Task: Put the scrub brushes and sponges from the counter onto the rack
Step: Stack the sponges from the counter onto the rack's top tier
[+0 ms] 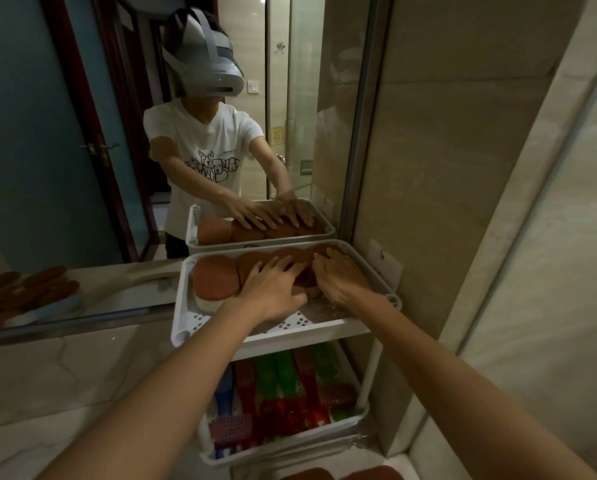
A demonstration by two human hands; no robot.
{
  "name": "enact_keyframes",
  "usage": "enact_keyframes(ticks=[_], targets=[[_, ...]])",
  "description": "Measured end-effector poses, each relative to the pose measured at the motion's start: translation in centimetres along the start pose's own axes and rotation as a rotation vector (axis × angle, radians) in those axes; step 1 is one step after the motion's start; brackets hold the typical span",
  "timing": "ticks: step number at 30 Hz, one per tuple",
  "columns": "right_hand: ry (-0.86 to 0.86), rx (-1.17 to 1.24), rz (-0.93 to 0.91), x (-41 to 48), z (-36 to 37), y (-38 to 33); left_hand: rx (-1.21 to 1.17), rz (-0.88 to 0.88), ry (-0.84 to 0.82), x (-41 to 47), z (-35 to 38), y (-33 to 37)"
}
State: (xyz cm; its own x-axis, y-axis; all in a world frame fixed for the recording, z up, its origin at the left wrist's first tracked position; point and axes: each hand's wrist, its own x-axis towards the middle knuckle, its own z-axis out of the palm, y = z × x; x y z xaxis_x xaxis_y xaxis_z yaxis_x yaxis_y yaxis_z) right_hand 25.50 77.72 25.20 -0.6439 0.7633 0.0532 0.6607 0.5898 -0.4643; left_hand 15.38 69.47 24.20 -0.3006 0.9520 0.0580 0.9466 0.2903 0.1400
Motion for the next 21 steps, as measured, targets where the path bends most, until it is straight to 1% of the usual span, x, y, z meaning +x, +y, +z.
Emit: enact_keyframes(ticks=[2, 4, 6, 9, 10, 12, 14, 16, 19, 21], targets=[[0.059, 0.097, 0.003, -0.2, -0.3, -0.2, -0.067, -0.016, -0.019, -0.1, -0.8, 0.1], [0.121, 0.147, -0.027, -0.6, -0.4, -0.7, -0.119, -0.079, 0.024, -0.7, -1.6, 0.1], [0.177, 0.164, -0.093, -1.3, -0.3, -1.6, -0.141, -0.159, 0.138, -1.7, -2.3, -0.2], [0.253, 0.250, -0.152, -3.5, 0.6, -4.3, -0.203, -0.280, 0.346, -4.7, -3.2, -1.3], [0.291, 0.272, -0.170, -4.2, 0.8, -5.2, -0.249, -0.316, 0.413, -5.7, -3.6, -1.7], [0.314, 0.330, -0.238, -6.0, 2.0, -7.4, -0.374, -0.413, 0.516, -8.8, -4.3, -3.0], [0.297, 0.410, -0.315, -8.5, 4.0, -10.4, -0.472, -0.518, 0.583, -13.4, -4.5, -4.9], [0.234, 0.490, -0.401, -11.5, 6.7, -13.5, -0.516, -0.634, 0.620, -18.4, -4.0, -7.0], [0.050, 0.589, -0.451, -16.6, 11.6, -18.0, -0.553, -0.810, 0.634, -25.7, -2.0, -10.1], [-0.086, 0.592, -0.445, -19.8, 15.3, -20.7, -0.570, -0.924, 0.603, -30.5, -0.5, -12.3]])
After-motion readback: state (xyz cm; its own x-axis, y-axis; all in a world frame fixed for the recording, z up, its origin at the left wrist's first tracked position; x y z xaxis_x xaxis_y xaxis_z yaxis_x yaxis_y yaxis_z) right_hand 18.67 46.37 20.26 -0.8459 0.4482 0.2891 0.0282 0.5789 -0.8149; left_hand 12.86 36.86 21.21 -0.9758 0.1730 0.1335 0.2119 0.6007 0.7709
